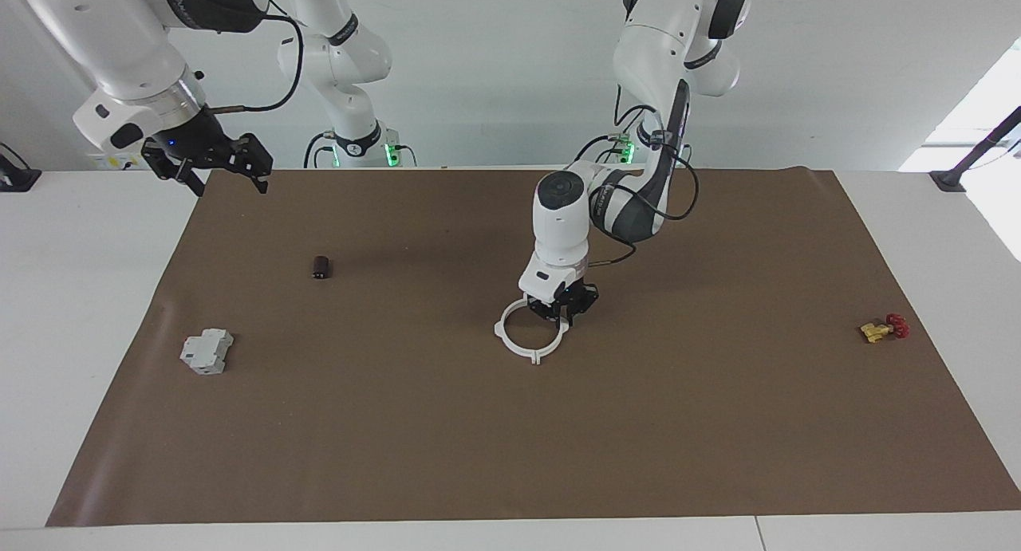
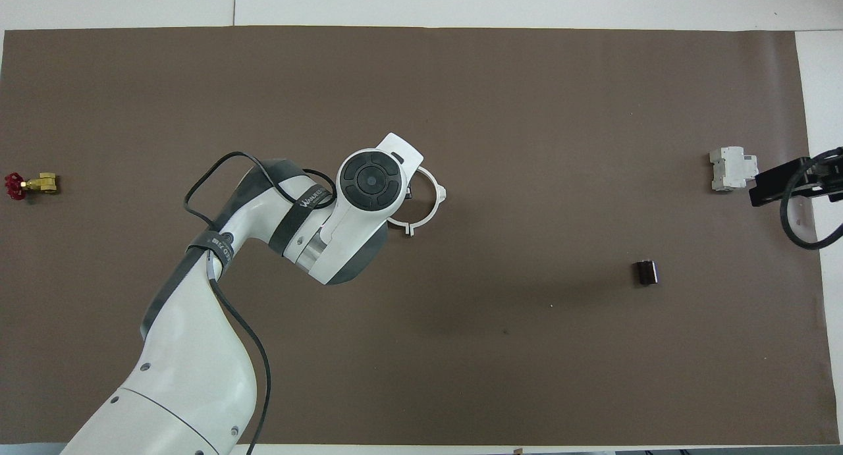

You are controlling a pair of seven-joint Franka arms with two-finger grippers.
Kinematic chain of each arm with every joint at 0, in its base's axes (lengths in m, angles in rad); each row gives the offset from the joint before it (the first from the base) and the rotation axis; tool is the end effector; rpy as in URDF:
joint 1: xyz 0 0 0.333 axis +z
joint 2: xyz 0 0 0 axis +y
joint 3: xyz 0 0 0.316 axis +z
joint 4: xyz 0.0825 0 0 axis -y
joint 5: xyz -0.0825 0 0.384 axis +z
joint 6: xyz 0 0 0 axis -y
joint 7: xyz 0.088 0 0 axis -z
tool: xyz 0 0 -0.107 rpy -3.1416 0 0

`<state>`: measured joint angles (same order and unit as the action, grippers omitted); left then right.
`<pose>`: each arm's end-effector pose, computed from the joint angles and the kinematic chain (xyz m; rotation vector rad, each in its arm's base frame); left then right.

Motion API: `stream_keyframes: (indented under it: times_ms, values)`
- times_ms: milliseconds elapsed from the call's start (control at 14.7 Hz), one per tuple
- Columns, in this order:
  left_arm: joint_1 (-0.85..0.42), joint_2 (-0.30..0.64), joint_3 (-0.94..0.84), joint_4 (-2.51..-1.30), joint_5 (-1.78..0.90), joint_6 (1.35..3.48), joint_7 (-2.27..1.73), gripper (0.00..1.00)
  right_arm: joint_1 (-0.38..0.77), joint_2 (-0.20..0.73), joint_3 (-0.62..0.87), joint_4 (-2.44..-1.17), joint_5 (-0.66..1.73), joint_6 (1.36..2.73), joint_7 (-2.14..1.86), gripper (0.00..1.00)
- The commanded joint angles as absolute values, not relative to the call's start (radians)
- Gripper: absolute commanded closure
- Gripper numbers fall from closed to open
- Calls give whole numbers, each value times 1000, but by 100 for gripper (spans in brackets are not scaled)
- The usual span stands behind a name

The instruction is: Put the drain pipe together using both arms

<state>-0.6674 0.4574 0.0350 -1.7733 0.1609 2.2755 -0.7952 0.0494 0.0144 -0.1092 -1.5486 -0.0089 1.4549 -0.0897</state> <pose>0.5339 -0.3888 0.3074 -3.0575 -0.0875 -0.1921 0.5453 -0.0332 0.6175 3.1343 0.0459 -0.1702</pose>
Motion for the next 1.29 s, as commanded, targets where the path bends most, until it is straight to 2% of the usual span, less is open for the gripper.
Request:
stream_keyframes:
  times_ms: [0,68,204,408,681,953,1225]
  values:
    - [-680,443,44,-1799,120,2299,-813,100,43,3,-101,-1560,-17,1468,-114,0]
    - [-678,443,44,-1799,118,2299,-813,72,41,3,-101,-1560,-17,1470,-114,0]
    - [-677,443,44,-1798,118,2302,-805,0,43,3,-100,-1560,-18,1473,-114,0]
    - [-644,413,46,-1798,118,2298,-795,0,44,3,-100,-1559,-18,1473,-114,0]
    - [-545,283,44,-1867,118,2287,-746,0,44,5,-100,-1555,-20,1473,-114,0]
    - [-405,161,44,-1945,118,2255,-570,0,46,5,-98,-1552,-17,1470,-114,0]
    - [-249,78,44,-1939,112,2113,-340,0,44,5,-98,-1552,-17,1474,-112,0]
